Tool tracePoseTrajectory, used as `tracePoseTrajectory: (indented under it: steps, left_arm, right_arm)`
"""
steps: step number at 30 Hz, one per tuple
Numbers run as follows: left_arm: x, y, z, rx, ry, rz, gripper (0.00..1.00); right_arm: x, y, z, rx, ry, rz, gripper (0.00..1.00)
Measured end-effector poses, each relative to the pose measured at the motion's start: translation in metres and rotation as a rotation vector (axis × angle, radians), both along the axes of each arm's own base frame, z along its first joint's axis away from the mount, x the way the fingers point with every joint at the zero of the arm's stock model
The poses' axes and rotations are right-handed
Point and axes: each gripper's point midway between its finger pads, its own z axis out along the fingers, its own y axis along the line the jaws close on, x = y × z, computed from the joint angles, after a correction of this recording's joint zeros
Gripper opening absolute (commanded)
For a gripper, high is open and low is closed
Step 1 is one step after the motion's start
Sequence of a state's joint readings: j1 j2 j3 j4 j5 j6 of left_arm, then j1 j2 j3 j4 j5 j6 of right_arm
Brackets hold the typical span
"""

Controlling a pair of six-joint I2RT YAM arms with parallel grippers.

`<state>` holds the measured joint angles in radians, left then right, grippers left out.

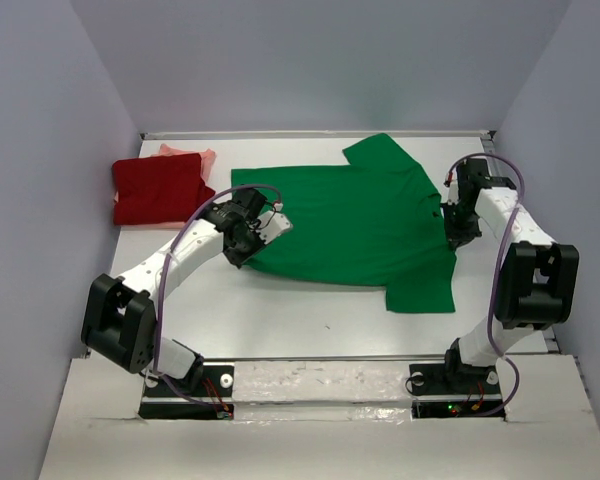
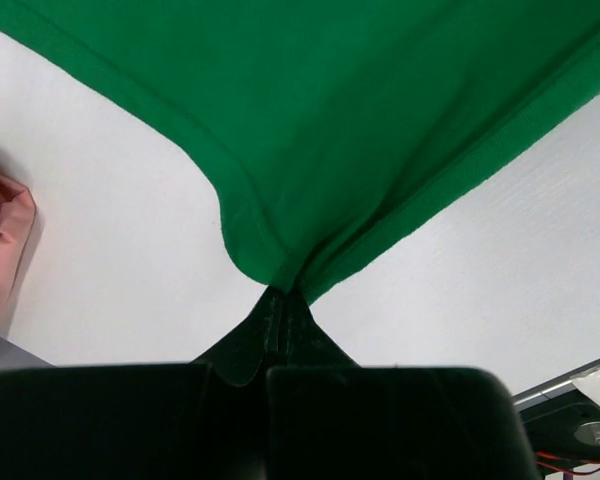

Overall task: Fold and stack the t-shirts
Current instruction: Fold the flattened tshirt in 1/3 of the way

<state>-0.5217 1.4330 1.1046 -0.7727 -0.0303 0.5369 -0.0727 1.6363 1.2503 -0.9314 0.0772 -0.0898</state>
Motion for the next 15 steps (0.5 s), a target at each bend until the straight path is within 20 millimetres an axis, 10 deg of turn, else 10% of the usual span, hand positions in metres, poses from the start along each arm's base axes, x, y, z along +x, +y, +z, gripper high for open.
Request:
tracePoseTrajectory:
  steps: [15]
  left_arm:
    - [0.020,0.008,0.011,0.041,-0.098,0.059,0.00]
  right_arm:
    - [0.041,-0.001,0.036,0.005,-0.088,0.018,0.00]
